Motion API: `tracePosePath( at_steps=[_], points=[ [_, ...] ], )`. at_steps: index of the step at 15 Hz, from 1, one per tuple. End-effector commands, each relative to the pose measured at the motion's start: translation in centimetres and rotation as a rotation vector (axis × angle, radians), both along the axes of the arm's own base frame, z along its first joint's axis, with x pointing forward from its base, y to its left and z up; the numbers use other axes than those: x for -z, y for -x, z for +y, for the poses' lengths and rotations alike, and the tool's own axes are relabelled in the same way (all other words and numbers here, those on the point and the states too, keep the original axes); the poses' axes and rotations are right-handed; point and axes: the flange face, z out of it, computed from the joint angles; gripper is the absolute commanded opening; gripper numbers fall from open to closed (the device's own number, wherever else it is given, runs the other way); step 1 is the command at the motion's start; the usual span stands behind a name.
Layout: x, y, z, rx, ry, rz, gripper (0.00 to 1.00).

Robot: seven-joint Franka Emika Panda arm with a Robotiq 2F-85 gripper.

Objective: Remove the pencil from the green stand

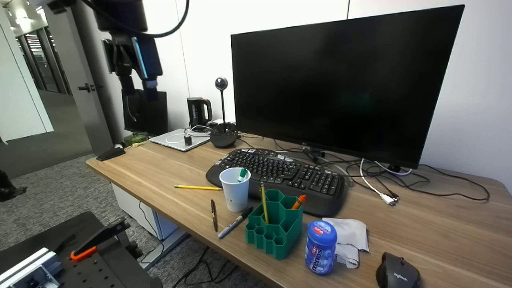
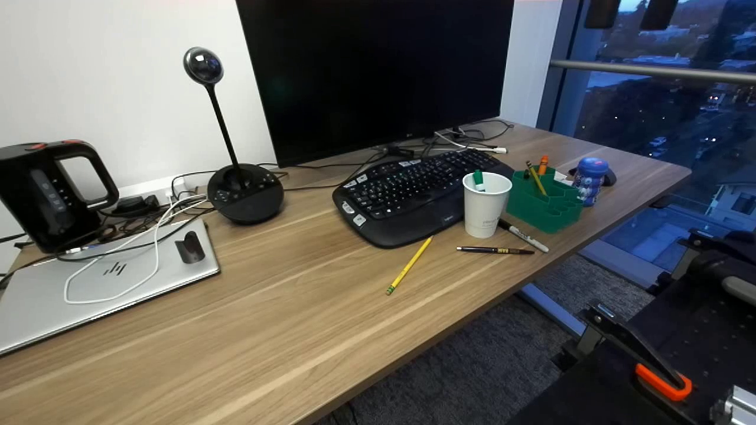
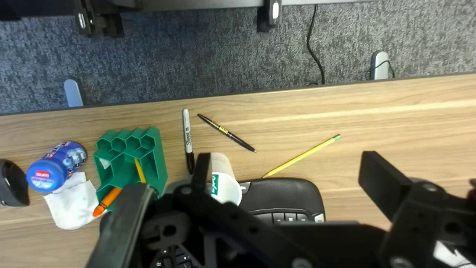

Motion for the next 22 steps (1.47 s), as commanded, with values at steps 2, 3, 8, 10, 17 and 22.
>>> tracePosePath(
  at_steps=[2,3,8,10,17,22],
  points=[
    [3.8,-7.2,-3.6,0.068,0.057,-0.006,1.00],
    [4.8,-8.5,-4.7,0.089,0.074,0.005,1.00],
    [9.6,-14.3,-8.6,0.197,0.070,0.079,1.00],
    [11.4,-16.0,-9.5,0.240,0.075,0.098,1.00],
    [17.3,-19.3,-11.9,0.358,0.109,0.144,1.00],
    [20.3,-20.3,-12.2,0.389,0.118,0.202,1.00]
  ],
)
